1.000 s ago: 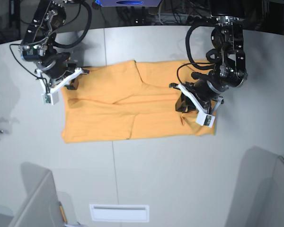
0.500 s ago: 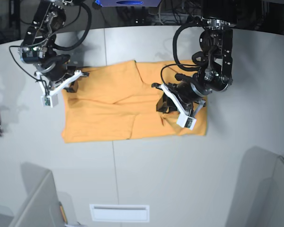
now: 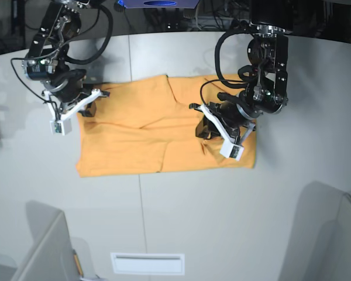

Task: Fold the T-shirt properly
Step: 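Grasp the strip end with the left gripper and fold it toward the right gripper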

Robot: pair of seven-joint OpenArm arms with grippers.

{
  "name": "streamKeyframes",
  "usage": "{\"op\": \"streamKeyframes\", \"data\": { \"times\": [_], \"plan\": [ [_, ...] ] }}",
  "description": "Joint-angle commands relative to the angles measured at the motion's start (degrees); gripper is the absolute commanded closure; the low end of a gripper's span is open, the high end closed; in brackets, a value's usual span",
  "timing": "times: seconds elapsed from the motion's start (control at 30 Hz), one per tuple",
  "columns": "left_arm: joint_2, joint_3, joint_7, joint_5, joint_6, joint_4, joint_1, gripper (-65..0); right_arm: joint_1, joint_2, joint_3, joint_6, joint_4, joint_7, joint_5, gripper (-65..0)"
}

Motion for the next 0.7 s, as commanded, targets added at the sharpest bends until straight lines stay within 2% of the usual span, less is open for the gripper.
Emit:
{"op": "streamKeyframes", "data": {
  "times": [0.0,0.2,0.3,0.43,0.53,0.67],
  "plan": [
    [0.05,-0.09,-1.07,-0.89,-0.13,0.42,-1.13,0.0,0.59,0.3,0.15,0.08,0.75,1.11,0.8,0.0],
    [0.05,-0.09,-1.33,-0.89,-0.13,-2.04,-1.22,-1.0,0.59,0.3,0.15,0.08,0.75,1.11,0.8,0.0],
    [0.05,-0.09,-1.33,-0.89,-0.13,-2.22,-1.31,-21.2,0.59,0.3,0.15,0.08,0.75,1.11,0.8,0.0],
    [0.05,0.08,-1.16,-0.89,-0.13,-2.83,-2.36,-42.1,0.94,0.3,0.15,0.08,0.75,1.02,0.8,0.0],
    [0.22,3.34,-1.33,-0.89,-0.13,-4.94,-3.68,-47.4,0.94,0.3,0.15,0.08,0.75,1.02,0.8,0.0],
    [0.57,8.61,-1.42,-0.89,-0.13,-9.16,-5.79,-47.2,0.94,0.3,0.15,0.08,0.75,1.02,0.8,0.0]
  ]
}}
